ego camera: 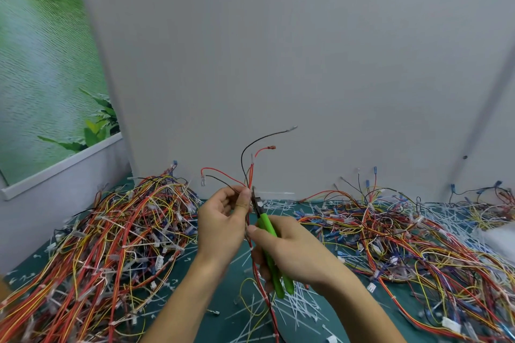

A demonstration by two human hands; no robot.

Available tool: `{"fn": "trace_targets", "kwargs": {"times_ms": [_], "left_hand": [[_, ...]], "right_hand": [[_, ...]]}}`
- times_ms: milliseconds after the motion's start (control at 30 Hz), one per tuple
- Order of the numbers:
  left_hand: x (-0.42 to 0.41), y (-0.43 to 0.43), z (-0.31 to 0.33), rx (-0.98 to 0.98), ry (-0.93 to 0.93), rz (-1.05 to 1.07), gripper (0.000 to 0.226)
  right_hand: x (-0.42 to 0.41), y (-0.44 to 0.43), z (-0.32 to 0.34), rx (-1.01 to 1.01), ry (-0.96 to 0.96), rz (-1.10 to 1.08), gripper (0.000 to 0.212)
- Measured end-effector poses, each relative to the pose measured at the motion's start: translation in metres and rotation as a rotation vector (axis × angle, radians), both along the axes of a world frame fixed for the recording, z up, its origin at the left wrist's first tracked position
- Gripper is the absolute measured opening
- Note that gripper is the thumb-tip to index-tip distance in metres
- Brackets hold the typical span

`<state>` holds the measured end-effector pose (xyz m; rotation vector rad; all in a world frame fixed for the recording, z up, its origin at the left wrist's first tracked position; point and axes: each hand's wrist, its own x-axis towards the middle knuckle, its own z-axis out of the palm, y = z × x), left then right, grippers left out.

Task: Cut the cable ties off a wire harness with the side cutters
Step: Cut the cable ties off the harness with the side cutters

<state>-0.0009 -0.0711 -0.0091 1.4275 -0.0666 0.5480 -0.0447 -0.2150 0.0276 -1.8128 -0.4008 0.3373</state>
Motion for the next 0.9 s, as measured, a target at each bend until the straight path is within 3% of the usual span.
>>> {"fn": "trace_targets", "kwargs": {"times_ms": [200, 367, 500, 633, 767, 900], "left_hand": [[0.000, 0.002, 0.006, -0.071, 0.028, -0.059, 0.005], [-0.008, -0.003, 0.012, -0.103, 0.041, -0.181, 0.008], [-0.011, -0.001, 0.021, -0.315, 0.099, -0.328, 0.009], [-0.010, 0.002, 0.024, -0.418, 0.130, -0.399, 0.011], [-0.008, 0.006, 0.023, -0.461, 0.164, -0.443, 0.008], [-0.008, 0.009, 0.026, -0.516, 0.158, -0.459, 0.007]], "right_hand": [[0.005, 0.002, -0.008, -0.012, -0.080, -0.040, 0.020], [0.020, -0.008, -0.006, 0.352, 0.157, -0.181, 0.018], [0.034, -0.034, 0.003, 0.605, 0.252, -0.264, 0.012], [0.036, -0.041, 0.000, 0.490, 0.199, -0.256, 0.027], [0.030, -0.032, -0.003, 0.419, 0.184, -0.100, 0.045], [0.025, -0.025, -0.005, 0.346, 0.190, 0.001, 0.045]]}}
